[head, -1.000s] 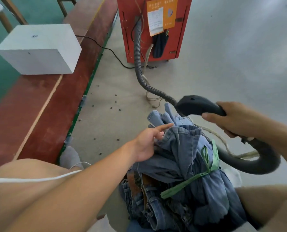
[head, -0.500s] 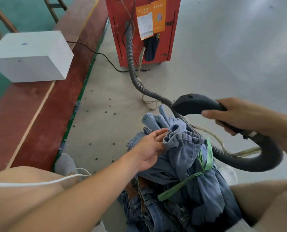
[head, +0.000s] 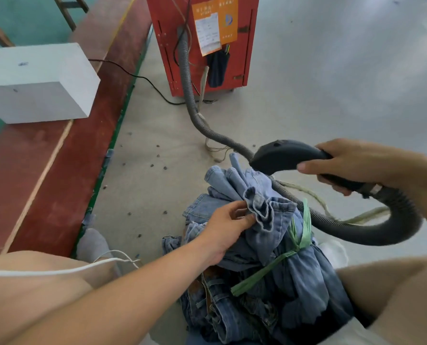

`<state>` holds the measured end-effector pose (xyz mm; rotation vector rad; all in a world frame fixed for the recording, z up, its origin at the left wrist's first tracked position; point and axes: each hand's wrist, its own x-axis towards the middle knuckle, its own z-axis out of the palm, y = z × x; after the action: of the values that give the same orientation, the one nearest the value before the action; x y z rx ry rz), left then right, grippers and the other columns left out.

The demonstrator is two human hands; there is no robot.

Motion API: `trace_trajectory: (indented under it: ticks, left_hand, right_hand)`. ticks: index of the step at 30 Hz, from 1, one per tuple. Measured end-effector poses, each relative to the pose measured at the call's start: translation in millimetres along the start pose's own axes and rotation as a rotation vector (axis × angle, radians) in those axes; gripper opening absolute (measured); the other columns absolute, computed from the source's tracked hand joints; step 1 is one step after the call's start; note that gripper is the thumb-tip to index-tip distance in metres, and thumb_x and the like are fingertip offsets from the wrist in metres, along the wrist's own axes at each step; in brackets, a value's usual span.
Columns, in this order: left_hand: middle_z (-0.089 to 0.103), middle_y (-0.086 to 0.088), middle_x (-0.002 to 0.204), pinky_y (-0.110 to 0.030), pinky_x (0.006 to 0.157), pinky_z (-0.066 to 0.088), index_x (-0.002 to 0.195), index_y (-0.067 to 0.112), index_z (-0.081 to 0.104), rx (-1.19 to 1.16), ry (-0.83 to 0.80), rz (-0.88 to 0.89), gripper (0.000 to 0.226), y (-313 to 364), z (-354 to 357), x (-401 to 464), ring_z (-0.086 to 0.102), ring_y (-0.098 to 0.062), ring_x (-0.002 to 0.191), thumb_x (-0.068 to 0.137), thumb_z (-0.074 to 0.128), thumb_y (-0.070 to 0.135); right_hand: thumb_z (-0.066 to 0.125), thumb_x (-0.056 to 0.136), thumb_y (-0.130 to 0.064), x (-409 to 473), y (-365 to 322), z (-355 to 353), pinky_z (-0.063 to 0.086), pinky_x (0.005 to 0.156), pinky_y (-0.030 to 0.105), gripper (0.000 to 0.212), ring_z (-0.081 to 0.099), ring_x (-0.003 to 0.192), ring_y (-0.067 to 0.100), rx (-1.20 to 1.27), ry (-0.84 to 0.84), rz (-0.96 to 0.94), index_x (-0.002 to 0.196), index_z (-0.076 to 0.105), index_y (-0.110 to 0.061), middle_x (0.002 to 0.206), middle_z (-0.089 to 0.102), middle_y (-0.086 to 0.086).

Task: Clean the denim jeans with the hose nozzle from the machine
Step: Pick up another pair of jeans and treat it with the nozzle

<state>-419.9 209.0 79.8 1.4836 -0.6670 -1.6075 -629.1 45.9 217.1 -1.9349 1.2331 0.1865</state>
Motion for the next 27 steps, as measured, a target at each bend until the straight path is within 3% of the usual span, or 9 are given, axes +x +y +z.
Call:
trace_trajectory:
  ticks: [5,8,13,15,18,19,21,24,27]
  left_hand:
    - [0.076,-0.014,0.116,-0.037,0.097,0.058,0.119,0.007,0.071,-0.182,0.024,-0.061,0.020,-2,8,-2,0.072,-0.026,0.109,0.101,0.061,0.004]
    - [0.077,-0.012,0.110,-0.028,0.086,0.059,0.113,0.007,0.072,-0.133,-0.009,-0.034,0.024,-2,9,-8,0.075,-0.017,0.096,0.104,0.051,0.001]
    - [0.061,-0.010,0.145,-0.021,0.109,0.032,0.148,0.013,0.055,0.925,-0.416,0.648,0.043,-18,24,-31,0.052,-0.021,0.125,0.106,0.048,0.009]
    - [0.040,-0.017,0.161,-0.028,0.122,0.011,0.153,0.006,0.046,1.284,-0.593,0.826,0.050,-33,29,-39,0.036,-0.028,0.146,0.103,0.048,0.011]
    - [0.045,-0.006,0.159,-0.048,0.128,0.008,0.149,0.016,0.048,1.822,-0.954,1.201,0.053,-64,27,-52,0.032,-0.025,0.152,0.098,0.044,0.024]
    - [0.049,0.001,0.155,-0.056,0.127,0.007,0.145,0.021,0.051,1.956,-1.057,1.112,0.049,-69,26,-56,0.034,-0.022,0.150,0.098,0.042,0.026]
    - [0.047,-0.004,0.157,-0.056,0.128,0.002,0.139,0.016,0.060,1.682,-1.251,0.614,0.044,-69,20,-56,0.035,-0.026,0.149,0.098,0.046,0.010]
    - [0.051,-0.003,0.155,-0.028,0.120,0.032,0.124,0.024,0.073,1.030,-0.903,0.156,0.047,-26,5,-48,0.055,-0.020,0.135,0.090,0.044,0.007]
    - [0.079,0.002,0.083,-0.022,0.070,0.055,0.087,0.018,0.074,0.687,-0.286,0.175,0.033,26,-32,-36,0.071,-0.003,0.073,0.087,0.041,0.015]
  right_hand:
    - [0.072,0.078,-0.073,-16,-3,12,0.049,0.051,0.028,0.050,0.057,0.047,0.020,-0.099,-0.379,-0.004,0.080,0.068,-0.023,0.057,0.065,0.007]
    - [0.068,0.093,-0.058,-9,-7,27,0.043,0.042,0.020,0.042,0.054,0.041,0.014,-0.120,-0.277,-0.086,0.084,0.066,-0.017,0.052,0.063,0.004]
    - [0.060,0.093,-0.058,5,1,8,0.050,0.049,0.034,0.042,0.060,0.041,0.021,-0.153,0.119,-0.080,0.087,0.056,-0.017,0.051,0.066,0.006]
    - [0.060,0.091,-0.058,8,2,14,0.051,0.046,0.032,0.034,0.063,0.041,0.018,-0.201,0.120,-0.103,0.091,0.054,-0.025,0.052,0.067,0.001]
    - [0.066,0.091,-0.057,11,-1,45,0.047,0.047,0.023,0.029,0.065,0.051,0.010,-0.272,0.060,-0.153,0.092,0.053,-0.031,0.061,0.068,-0.003]
    - [0.067,0.091,-0.057,13,-2,56,0.046,0.053,0.023,0.030,0.064,0.058,0.010,-0.326,0.040,-0.174,0.092,0.052,-0.032,0.066,0.067,-0.003]
    - [0.067,0.092,-0.058,17,-4,72,0.043,0.059,0.028,0.030,0.060,0.068,0.010,-0.400,-0.010,-0.197,0.091,0.049,-0.034,0.077,0.063,-0.008]
    - [0.068,0.094,-0.055,18,-4,79,0.039,0.059,0.026,0.030,0.057,0.068,0.009,-0.446,-0.091,-0.210,0.090,0.045,-0.036,0.079,0.061,-0.008]
    - [0.068,0.093,-0.057,19,-6,79,0.039,0.057,0.026,0.030,0.057,0.066,0.009,-0.436,-0.074,-0.226,0.090,0.045,-0.037,0.077,0.062,-0.007]
